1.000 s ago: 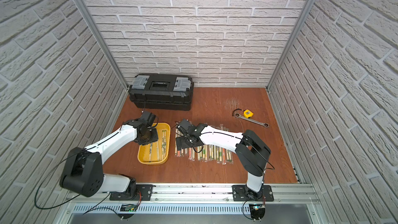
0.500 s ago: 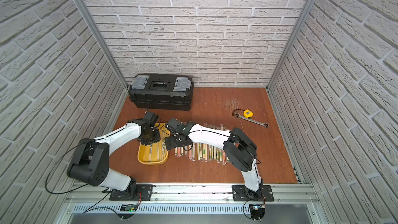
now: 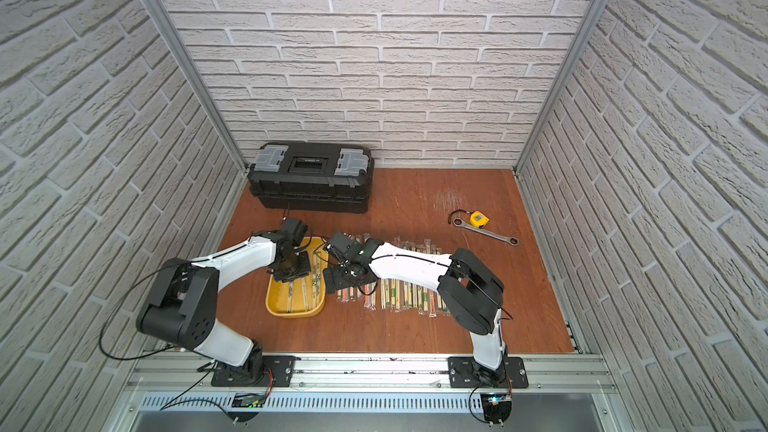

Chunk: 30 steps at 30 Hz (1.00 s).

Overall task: Take the paired disposable chopsticks out of the storage box
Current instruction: Pick up the paired disposable chopsticks from the storage box.

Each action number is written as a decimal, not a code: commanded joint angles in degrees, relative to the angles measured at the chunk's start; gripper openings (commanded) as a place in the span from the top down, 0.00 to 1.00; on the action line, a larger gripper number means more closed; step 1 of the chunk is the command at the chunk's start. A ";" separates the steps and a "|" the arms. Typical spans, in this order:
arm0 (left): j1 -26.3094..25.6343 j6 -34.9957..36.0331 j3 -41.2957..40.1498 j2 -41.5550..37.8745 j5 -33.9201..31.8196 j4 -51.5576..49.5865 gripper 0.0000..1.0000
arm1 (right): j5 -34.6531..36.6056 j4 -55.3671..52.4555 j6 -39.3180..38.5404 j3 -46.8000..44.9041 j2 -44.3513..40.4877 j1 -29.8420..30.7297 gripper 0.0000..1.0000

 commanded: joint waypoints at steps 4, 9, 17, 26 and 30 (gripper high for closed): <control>-0.65 -0.52 -0.83 2.35 -0.05 1.30 0.80 | 1.88 0.45 0.12 -3.33 -4.72 -0.20 0.03; -0.67 -0.17 -0.75 1.39 -0.07 0.80 0.91 | 2.19 0.69 0.44 -4.48 -5.74 -0.37 0.03; -0.68 0.25 0.54 -3.21 -1.01 -2.20 0.95 | 2.24 0.65 0.49 -4.83 -5.83 -0.39 0.03; 0.56 1.33 2.17 -7.98 -2.41 -5.90 0.95 | 2.41 0.45 0.45 -4.98 -5.92 -0.41 0.03; 0.84 2.51 3.94 -9.87 -2.93 -7.97 0.98 | 2.81 0.28 0.26 -5.14 -6.38 -0.57 0.03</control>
